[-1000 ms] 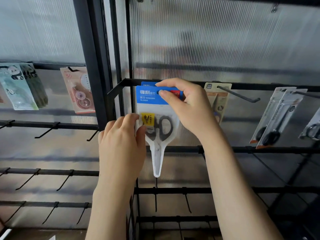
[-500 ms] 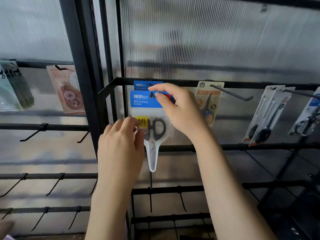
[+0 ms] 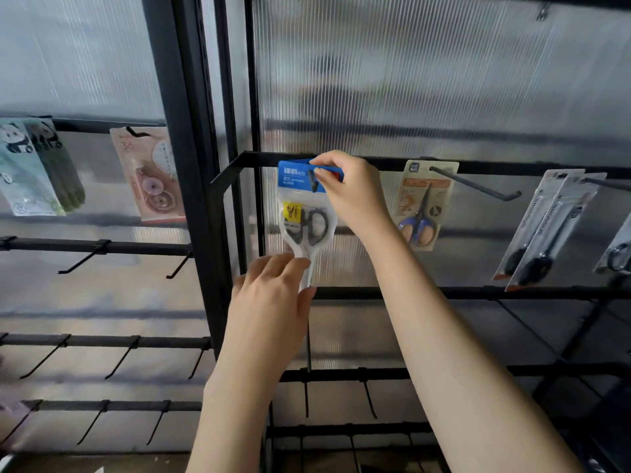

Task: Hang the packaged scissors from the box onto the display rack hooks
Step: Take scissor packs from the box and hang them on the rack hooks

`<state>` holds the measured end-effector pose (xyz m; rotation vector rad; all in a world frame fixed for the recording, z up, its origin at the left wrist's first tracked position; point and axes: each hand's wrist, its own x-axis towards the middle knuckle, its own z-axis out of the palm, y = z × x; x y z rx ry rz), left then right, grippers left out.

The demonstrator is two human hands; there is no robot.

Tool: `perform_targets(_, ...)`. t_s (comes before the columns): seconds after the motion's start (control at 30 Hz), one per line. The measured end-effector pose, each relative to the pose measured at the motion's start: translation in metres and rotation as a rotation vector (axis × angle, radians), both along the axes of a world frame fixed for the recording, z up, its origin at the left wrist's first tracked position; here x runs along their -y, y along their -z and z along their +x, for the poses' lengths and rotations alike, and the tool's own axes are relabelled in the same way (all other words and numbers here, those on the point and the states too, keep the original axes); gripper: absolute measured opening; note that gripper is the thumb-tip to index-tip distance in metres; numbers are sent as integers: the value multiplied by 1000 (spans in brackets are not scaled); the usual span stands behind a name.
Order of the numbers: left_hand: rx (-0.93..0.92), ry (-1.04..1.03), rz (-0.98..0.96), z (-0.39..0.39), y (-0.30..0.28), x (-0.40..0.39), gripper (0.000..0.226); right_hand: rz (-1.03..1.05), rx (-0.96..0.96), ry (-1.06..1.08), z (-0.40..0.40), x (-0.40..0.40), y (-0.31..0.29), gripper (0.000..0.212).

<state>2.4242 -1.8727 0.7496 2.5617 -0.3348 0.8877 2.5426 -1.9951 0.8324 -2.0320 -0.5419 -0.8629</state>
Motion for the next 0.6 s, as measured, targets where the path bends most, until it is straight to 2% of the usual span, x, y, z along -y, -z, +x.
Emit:
perform_targets(0.2,3,27,-20,3,5,4,36,-93,-11,53,14,2,-2,21)
perform_targets(0.33,1,70,-18,8,14,15,34,-114,26,162,9,15,9,30)
perform_targets(0.5,-63,181,18,13,32,52,34,-157,90,330,-27,58,60,31)
perform_targets(0.6,-160,277,18,13,49,86,37,-122,26,410,-57,99,103,29)
